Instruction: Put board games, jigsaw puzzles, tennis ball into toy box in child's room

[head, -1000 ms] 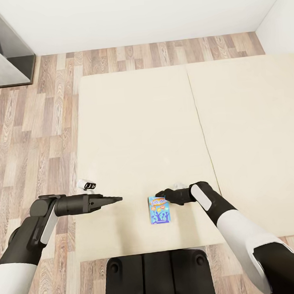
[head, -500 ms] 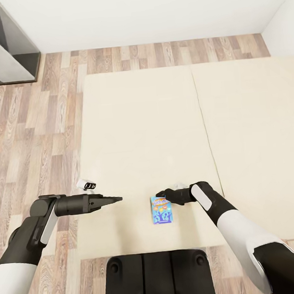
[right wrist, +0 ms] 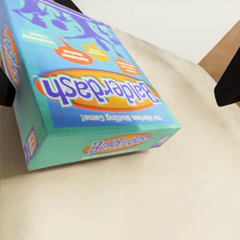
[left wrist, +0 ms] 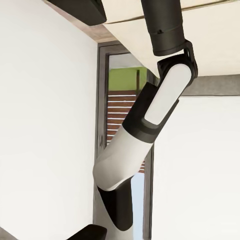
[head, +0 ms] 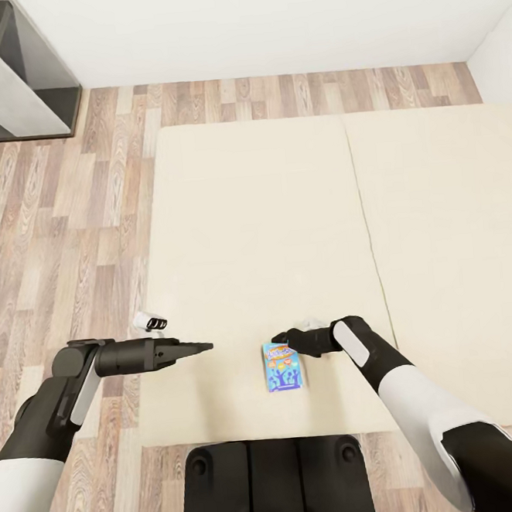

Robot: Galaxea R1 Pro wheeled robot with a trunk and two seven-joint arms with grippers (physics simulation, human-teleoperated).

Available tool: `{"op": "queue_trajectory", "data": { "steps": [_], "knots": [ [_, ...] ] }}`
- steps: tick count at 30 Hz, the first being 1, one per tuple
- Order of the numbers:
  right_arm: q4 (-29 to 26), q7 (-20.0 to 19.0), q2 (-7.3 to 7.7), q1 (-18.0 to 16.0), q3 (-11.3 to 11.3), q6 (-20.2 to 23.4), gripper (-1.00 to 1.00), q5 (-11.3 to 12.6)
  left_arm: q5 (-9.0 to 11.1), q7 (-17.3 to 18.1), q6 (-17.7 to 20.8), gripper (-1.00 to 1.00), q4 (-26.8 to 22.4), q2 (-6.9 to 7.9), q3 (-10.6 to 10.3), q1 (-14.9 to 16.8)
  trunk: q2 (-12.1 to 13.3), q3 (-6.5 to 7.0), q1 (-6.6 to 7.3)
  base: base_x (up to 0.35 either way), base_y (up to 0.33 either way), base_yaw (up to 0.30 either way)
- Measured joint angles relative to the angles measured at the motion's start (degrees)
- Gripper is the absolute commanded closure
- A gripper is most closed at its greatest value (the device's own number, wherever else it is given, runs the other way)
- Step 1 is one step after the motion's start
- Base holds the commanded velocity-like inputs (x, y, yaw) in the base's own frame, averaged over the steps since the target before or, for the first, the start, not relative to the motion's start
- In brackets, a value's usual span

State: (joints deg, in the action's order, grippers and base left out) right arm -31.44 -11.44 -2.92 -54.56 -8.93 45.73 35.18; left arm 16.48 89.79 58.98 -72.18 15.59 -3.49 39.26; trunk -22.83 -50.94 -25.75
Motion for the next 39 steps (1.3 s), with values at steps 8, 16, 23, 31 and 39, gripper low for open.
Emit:
{"op": "queue_trajectory", "data": {
  "steps": [8, 16, 23, 31, 39],
  "knots": [
    [0.00, -0.01, 0.24, 0.00, 0.08, 0.00, -1.00, 0.01, 0.00, 0.00, 0.00, -1.00, -0.02, 0.00, 0.00, 0.00, 0.00, 0.00, 0.00, 0.000, 0.029, 0.001],
    [0.00, -0.01, 0.32, 0.00, 0.16, 0.01, -1.00, 0.01, 0.00, 0.00, 0.00, -1.00, 0.01, 0.00, 0.00, 0.00, 0.00, 0.00, 0.00, 0.000, 0.011, 0.000],
    [0.02, 0.00, 0.54, 0.00, 0.17, 0.18, -1.00, 0.01, 0.00, 0.00, 0.00, -1.00, -0.02, 0.00, 0.00, 0.00, 0.00, 0.00, 0.00, 0.000, 0.057, 0.000],
    [1.05, 0.01, 0.78, 0.09, 0.17, 0.34, -1.00, 0.08, 0.00, 0.00, 0.00, -1.00, -0.03, 0.00, 0.00, 0.00, 0.00, 0.00, 0.00, 0.000, 0.006, 0.000],
    [3.25, 0.02, 0.81, 0.09, 0.13, 0.37, -1.00, 0.11, 0.00, 0.00, 0.00, -1.00, -0.02, 0.00, 0.00, 0.00, 0.00, 0.00, 0.00, 0.000, 0.000, 0.000]
  ]
}}
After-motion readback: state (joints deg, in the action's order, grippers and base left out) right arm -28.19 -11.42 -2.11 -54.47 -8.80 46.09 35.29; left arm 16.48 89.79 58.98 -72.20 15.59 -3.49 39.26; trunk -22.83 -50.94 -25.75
